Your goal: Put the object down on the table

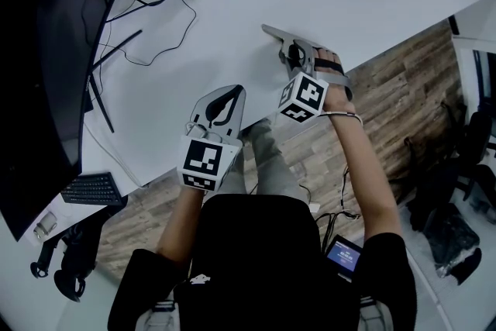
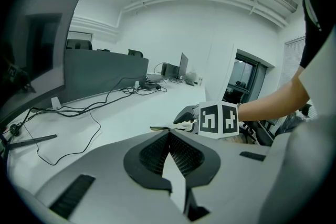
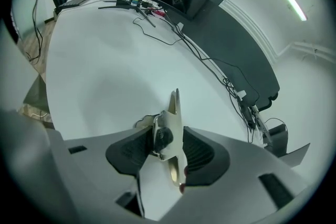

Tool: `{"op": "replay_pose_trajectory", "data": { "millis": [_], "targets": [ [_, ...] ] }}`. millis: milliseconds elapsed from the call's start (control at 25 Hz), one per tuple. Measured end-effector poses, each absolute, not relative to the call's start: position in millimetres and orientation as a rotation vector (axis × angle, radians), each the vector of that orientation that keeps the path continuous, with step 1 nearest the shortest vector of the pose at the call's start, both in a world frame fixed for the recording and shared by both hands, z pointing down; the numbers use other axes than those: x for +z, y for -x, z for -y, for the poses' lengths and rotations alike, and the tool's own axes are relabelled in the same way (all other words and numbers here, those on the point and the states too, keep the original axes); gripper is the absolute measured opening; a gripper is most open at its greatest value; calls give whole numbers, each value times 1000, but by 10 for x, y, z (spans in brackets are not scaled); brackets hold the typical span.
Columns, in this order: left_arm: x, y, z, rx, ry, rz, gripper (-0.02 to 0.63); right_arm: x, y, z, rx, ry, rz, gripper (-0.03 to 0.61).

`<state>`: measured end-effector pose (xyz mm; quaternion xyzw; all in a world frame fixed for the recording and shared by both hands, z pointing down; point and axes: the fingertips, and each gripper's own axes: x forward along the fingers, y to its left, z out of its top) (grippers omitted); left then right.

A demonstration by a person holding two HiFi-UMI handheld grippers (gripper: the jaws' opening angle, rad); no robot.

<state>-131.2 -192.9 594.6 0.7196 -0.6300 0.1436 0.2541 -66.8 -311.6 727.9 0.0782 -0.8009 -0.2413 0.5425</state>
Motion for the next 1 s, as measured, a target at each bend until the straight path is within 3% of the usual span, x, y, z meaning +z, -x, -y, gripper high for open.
{"op": "replay_pose_trajectory", "data": {
  "millis": [1000],
  "targets": [
    [5435, 1340, 1998, 378, -2047, 1749, 14, 6706, 532, 3003, -405, -297, 1995, 179]
  ]
}}
